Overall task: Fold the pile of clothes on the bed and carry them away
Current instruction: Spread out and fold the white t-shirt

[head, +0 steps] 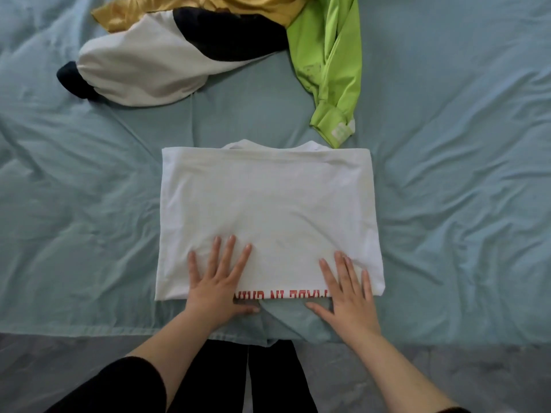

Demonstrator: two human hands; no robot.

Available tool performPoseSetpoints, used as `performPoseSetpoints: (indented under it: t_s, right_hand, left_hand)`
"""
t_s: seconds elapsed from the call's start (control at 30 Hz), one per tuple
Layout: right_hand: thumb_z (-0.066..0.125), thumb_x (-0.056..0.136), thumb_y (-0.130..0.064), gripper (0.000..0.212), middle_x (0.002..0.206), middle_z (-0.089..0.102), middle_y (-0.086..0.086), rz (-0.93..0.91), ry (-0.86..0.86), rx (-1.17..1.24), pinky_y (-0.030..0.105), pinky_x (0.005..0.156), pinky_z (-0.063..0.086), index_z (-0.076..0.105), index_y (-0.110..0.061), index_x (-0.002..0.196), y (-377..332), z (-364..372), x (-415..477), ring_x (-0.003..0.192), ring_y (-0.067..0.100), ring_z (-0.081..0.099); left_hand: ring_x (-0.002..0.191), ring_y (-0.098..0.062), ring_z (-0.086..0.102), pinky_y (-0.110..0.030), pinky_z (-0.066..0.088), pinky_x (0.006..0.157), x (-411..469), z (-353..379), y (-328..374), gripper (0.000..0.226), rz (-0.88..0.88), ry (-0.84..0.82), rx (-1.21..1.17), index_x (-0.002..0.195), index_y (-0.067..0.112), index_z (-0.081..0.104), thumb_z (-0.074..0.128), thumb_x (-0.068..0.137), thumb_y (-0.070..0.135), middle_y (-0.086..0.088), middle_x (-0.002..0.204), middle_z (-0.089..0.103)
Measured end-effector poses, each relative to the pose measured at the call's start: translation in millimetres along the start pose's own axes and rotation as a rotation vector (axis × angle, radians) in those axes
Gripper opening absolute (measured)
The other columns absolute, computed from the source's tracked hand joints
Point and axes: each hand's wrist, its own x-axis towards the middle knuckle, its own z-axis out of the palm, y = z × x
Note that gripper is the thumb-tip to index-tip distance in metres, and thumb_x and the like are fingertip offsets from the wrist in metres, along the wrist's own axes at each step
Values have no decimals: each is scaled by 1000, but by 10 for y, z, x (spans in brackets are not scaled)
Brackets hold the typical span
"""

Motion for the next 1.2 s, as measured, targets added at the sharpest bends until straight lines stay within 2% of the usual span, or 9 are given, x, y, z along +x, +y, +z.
performPoseSetpoints:
  t_s: [0.1,0.17,0.27,0.4,0.5,0.7,0.8,1.0,1.2]
  right_hand:
    - [50,82,-64,80,155,33,5,135,86,142,42,112,21,37,-20,147,47,-165,-116,142,18,25]
    - [72,79,-43,59,131,57,7,334,252,290,40,96,41,57,-16,129,81,-261,-154,120,27,52]
    - [78,77,-24,46,107,63,8,841,341,845,36,81,46,57,-12,117,193,-293,-151,96,26,60]
    - [74,82,-20,24,83,66,7,1249,283,1450,32,68,53,63,-6,97,348,-249,-40,72,19,61]
    - [76,80,-24,21,67,67,3,1270,176,1606,25,54,51,63,-9,71,391,-210,26,59,13,62]
    - [77,79,-18,19,87,75,9,1247,62,1825,32,66,55,68,-5,89,377,-222,65,77,19,70]
    - [76,80,-17,18,84,74,11,1263,74,1845,30,63,56,66,-3,86,386,-239,75,74,20,70]
    - [77,79,-15,14,76,73,5,1291,112,1856,21,52,53,66,-6,82,363,-266,87,65,12,70]
    - [71,82,-15,6,73,70,0,1158,214,1598,22,57,50,65,-15,81,191,-401,15,67,15,65]
  left_hand:
    - [133,-25,-47,-57,-34,99,43,-199,293,125,39,-5,-81,135,39,-43,29,52,99,2,142,-53]
    - [141,-23,-34,-53,-21,110,165,-349,663,116,140,19,-159,139,39,-38,34,64,92,3,149,-44]
    - [148,-22,6,-37,10,118,485,-620,1262,92,228,77,-432,153,30,-4,50,86,64,1,162,-4]
    - [126,-18,45,-36,38,109,1017,-972,1881,63,96,154,-870,147,19,31,60,91,28,-2,143,36]
    - [122,-24,48,-37,38,108,1385,-1166,2110,60,-24,268,-958,141,12,36,64,89,22,-8,136,38]
    - [125,-31,36,-35,29,104,1856,-1301,2491,106,-356,244,-577,139,2,24,74,67,62,-17,136,38]
    - [123,-31,38,-36,32,101,1960,-1367,2599,105,-484,196,-529,135,4,25,74,65,63,-17,136,37]
    - [121,-34,40,-38,35,100,1913,-1391,2410,58,-322,215,-571,130,4,30,63,86,24,-17,132,37]
    - [114,-30,50,-33,42,92,1777,-1469,2182,48,-184,165,-775,128,7,36,57,86,5,-13,128,44]
